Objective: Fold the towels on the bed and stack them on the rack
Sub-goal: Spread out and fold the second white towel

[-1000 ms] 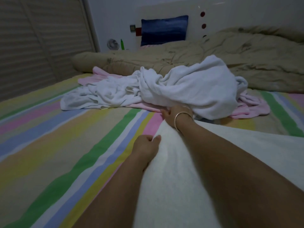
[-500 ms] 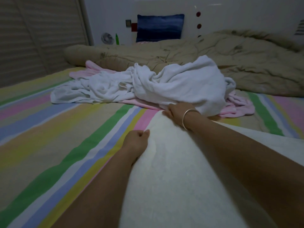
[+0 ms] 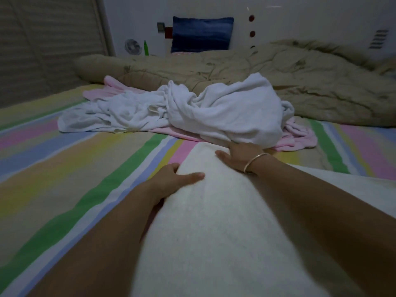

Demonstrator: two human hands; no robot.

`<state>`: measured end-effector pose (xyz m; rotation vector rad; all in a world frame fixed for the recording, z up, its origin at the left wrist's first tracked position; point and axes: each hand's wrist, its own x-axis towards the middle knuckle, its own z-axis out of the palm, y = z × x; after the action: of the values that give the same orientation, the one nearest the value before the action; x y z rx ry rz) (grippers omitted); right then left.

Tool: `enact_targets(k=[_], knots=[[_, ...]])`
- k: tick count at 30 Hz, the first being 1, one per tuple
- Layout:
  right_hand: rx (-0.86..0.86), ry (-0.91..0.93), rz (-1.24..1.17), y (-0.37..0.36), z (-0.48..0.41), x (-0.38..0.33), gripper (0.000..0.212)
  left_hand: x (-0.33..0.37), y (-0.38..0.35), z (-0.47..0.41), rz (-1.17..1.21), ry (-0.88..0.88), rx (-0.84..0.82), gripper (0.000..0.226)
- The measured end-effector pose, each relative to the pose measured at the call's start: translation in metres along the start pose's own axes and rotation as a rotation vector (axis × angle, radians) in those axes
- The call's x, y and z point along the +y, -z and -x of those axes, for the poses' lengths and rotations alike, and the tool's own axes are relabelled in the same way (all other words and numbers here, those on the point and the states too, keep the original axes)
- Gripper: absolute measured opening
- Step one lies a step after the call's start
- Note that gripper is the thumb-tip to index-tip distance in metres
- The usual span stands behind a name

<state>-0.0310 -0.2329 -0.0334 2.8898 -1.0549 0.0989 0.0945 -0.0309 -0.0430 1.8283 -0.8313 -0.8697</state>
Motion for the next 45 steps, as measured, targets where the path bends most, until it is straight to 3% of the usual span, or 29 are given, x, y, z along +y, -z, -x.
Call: enact_targets(k=[3, 7, 12, 14, 16, 18, 20, 22, 25, 29, 32, 35, 40, 42, 45], knots=[[0.015, 0.03, 0.03, 0.003, 0.013, 0.024, 0.072, 0.0, 0.011, -0.005, -0.174, -0.039, -0.047, 0.039], [-0.018, 0.001, -0.002, 0.008, 0.032, 0.058, 0.072, 0.002, 0.007, -0.012, -0.427, -0.079, 0.151, 0.014], [0.104, -0.051, -0.06, 0.005, 0.05, 0.075, 0.044, 0.021, -0.035, 0.004, -0.831, -0.016, 0.418, 0.036], [0.175, -0.098, -0.06, 0.002, 0.057, 0.081, 0.037, 0.025, -0.057, 0.013, -0.979, -0.179, 0.496, 0.04], [0.185, -0.123, -0.081, -0.002, 0.065, 0.09, 0.034, 0.028, -0.084, 0.019, -0.966, -0.417, 0.462, 0.059], [0.171, -0.147, -0.108, -0.004, 0.073, 0.104, 0.034, 0.039, -0.112, 0.025, -0.933, -0.554, 0.288, 0.074], [0.141, -0.186, -0.103, -0.005, 0.082, 0.122, 0.043, 0.041, -0.134, 0.027, -0.99, -0.576, 0.075, 0.073], [0.085, -0.2, -0.058, -0.005, 0.09, 0.143, 0.047, 0.036, -0.145, 0.023, -1.061, -0.516, -0.032, 0.068], [0.04, -0.143, -0.089, -0.003, 0.098, 0.168, 0.031, 0.03, -0.151, 0.012, -1.095, -0.424, -0.03, 0.065], [0.139, -0.091, -0.047, -0.006, 0.092, 0.174, 0.021, 0.034, -0.157, 0.004, -1.087, -0.376, -0.033, 0.061], [0.181, -0.156, -0.008, -0.012, 0.083, 0.174, 0.024, 0.034, -0.156, -0.001, -1.042, -0.375, 0.009, 0.058], [0.119, -0.189, -0.03, -0.015, 0.08, 0.176, 0.029, 0.036, -0.154, -0.015, -0.988, -0.382, 0.108, 0.05], [0.087, -0.253, -0.017, -0.025, 0.09, 0.179, 0.051, 0.049, -0.148, -0.041, -0.905, -0.232, 0.24, 0.032], [0.141, -0.223, -0.006, -0.032, 0.095, 0.175, 0.055, 0.049, -0.144, -0.044, -0.909, -0.241, 0.285, 0.044], [0.172, -0.215, 0.056, -0.036, 0.095, 0.172, 0.059, 0.053, -0.143, -0.05, -1.082, -0.309, 0.201, 0.057]])
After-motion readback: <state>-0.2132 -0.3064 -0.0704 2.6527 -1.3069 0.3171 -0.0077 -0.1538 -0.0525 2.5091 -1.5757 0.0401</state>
